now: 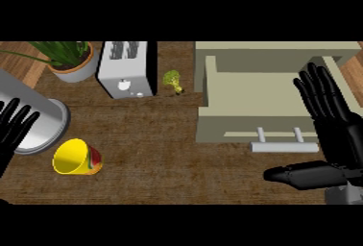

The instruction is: Pick up the cup, place it into the drawer and close the drawer

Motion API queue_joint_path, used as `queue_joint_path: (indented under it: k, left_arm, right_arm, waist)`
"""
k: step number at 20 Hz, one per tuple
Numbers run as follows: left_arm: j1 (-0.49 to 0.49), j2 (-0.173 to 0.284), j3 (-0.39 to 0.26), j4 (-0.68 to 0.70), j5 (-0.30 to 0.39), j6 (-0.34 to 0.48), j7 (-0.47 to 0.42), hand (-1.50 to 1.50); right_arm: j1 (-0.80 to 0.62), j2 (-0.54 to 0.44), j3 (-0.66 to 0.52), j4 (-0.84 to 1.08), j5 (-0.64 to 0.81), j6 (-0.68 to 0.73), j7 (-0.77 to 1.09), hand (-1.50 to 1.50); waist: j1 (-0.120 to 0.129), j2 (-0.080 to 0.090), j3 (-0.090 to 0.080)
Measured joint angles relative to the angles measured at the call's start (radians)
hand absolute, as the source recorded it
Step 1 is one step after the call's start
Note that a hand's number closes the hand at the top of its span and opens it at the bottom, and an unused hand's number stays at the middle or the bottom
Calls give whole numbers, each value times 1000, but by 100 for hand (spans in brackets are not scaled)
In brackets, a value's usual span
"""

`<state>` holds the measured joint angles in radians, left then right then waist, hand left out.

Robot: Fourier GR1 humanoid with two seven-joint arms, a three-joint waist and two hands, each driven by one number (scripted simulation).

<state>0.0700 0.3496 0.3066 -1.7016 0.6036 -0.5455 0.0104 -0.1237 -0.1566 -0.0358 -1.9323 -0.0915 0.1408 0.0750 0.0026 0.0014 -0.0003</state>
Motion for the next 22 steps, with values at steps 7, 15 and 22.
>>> queue_joint_path:
  k: [7, 15, 22]
  left_arm:
    - [-90, 24, 31, 309, -154, -91, -146, -150]
    - [-163, 28, 30, 634, -381, -99, -398, -150]
    - [-239, 47, -4, 910, -534, -36, -606, -150]
  right_arm:
    - [-53, 2, -12, 52, 11, 4, -17, -150]
    - [-84, -9, -33, 27, 3, 9, 16, -150]
    - [-132, 0, -33, 72, 20, -1, 17, -150]
  waist:
    - [-4, 0, 0]
    - [-8, 0, -1]
    - [-8, -2, 5]
